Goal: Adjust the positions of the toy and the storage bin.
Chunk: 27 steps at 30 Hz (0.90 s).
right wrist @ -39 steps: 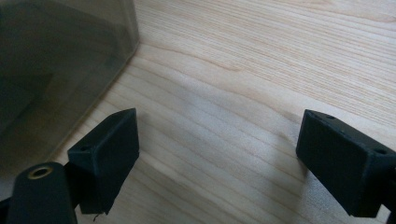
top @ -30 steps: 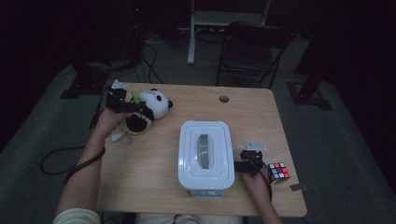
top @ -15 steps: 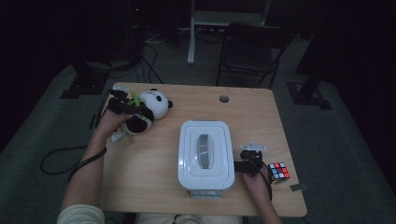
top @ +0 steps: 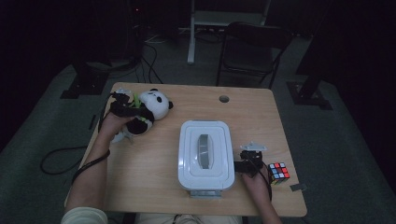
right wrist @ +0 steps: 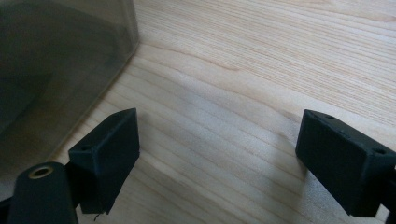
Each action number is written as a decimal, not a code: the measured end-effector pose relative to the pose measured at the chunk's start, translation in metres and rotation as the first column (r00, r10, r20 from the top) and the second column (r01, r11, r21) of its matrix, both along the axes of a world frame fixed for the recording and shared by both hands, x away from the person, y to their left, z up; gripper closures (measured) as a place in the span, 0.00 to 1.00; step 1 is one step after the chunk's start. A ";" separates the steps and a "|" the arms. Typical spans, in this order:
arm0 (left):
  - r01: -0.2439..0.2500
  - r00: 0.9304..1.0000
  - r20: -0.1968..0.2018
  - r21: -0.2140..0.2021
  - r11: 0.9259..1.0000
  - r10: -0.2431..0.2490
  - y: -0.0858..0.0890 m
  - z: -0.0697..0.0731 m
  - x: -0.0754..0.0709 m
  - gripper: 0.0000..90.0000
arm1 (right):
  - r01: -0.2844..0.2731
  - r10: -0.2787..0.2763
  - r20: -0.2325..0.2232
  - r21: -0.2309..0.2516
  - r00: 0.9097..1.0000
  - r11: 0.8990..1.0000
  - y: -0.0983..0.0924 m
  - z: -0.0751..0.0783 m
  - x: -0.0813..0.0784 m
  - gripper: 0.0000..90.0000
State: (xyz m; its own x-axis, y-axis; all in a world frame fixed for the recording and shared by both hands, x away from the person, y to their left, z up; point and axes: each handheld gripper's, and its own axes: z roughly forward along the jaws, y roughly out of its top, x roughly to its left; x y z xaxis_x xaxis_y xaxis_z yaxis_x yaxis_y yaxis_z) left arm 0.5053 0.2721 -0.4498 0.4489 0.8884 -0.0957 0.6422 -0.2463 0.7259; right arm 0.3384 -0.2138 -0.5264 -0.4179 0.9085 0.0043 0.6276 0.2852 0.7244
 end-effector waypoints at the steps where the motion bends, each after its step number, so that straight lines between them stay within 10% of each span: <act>1: -0.009 1.000 0.003 -0.003 1.000 0.009 0.000 0.000 -0.001 0.48 | 0.000 0.000 0.000 0.000 1.000 1.000 0.000 0.000 0.000 0.15; 7: -0.077 0.997 0.021 -0.036 0.996 0.078 -0.002 0.003 -0.007 0.71 | 0.001 -0.001 -0.001 0.000 1.000 1.000 0.000 0.000 0.000 0.15; 15: -0.114 0.993 0.030 -0.057 0.992 0.116 -0.006 0.014 -0.018 0.78 | 0.001 -0.001 -0.001 0.000 1.000 1.000 0.000 0.000 0.000 0.15; 27: -0.018 0.997 0.074 -0.064 0.998 0.023 -0.022 0.040 -0.050 0.78 | 0.001 -0.001 -0.001 0.001 1.000 1.000 0.000 0.000 0.000 0.15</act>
